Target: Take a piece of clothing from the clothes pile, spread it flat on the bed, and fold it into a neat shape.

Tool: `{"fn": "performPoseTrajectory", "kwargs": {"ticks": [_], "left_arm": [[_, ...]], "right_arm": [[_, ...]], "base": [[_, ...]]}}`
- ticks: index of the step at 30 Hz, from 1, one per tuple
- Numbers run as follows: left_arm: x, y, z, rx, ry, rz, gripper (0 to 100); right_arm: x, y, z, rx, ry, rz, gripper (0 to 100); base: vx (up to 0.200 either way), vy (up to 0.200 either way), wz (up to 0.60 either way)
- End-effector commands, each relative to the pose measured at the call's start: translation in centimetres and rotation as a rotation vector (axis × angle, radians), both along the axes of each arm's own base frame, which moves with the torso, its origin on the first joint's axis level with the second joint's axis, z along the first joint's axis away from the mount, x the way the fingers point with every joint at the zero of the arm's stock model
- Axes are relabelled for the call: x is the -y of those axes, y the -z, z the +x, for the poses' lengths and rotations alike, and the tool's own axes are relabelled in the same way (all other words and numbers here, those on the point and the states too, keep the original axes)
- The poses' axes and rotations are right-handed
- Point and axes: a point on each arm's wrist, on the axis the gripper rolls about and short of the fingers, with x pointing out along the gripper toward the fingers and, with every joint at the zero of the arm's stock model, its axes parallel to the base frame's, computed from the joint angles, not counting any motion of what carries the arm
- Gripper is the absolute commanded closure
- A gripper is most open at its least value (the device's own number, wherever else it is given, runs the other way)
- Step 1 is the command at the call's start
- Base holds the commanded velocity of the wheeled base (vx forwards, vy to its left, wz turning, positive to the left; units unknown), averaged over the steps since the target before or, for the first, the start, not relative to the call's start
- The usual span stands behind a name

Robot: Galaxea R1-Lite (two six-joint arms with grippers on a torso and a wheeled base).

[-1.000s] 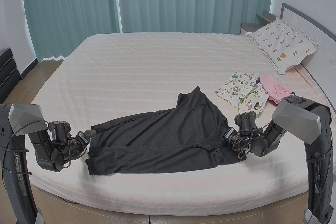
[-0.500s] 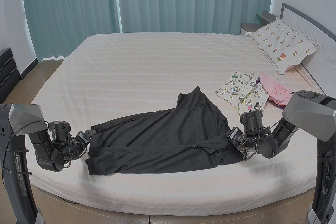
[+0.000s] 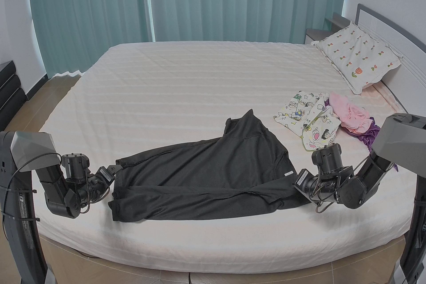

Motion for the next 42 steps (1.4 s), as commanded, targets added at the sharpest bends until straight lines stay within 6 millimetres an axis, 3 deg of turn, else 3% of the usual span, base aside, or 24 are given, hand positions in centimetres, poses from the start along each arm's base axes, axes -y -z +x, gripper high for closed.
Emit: {"fn": "performPoseTrajectory", "kwargs": {"ticks": [1,2,9,16,20,25,29,34,42], "left_arm": [[0.0,0.0,0.0,0.002,0.000,0.000,0],[0.0,0.0,0.0,0.002,0.000,0.000,0],[0.1,-0.1,-0.1,-0.002,0.002,0.001,0],[0.1,-0.5,-0.1,0.009,0.004,0.004,0],[0.0,-2.4,-0.3,0.053,0.003,0.010,0],[0.2,-2.7,-1.5,0.036,0.040,0.060,0],[0.5,-1.5,-3.4,-0.065,0.152,0.192,0],[1.6,-0.6,-4.5,-0.098,0.262,0.201,0],[2.4,0.5,-3.1,-0.083,0.304,0.194,0]], "right_arm": [[-0.2,-0.3,-1.0,-0.011,-0.022,0.001,100],[-0.3,0.1,-1.3,-0.026,-0.028,-0.005,0],[-0.1,0.6,-2.1,-0.054,-0.054,-0.046,0],[0.8,0.3,-0.8,-0.020,-0.033,-0.043,0],[1.8,-0.4,1.1,0.023,-0.031,0.004,0],[3.1,-1.6,1.1,0.046,-0.021,0.045,0],[3.5,-0.8,0.3,0.005,-0.033,0.044,0],[3.4,-0.4,0.0,-0.019,-0.058,0.064,0],[3.1,-0.4,-0.3,-0.018,-0.071,0.066,0]], "base": [[0.000,0.000,0.00],[0.000,0.000,0.00],[0.000,0.000,0.00],[0.000,0.000,0.00],[0.000,0.000,0.00],[0.000,0.000,0.00],[0.000,0.000,0.00],[0.000,0.000,0.00],[0.000,0.000,0.00]]}}
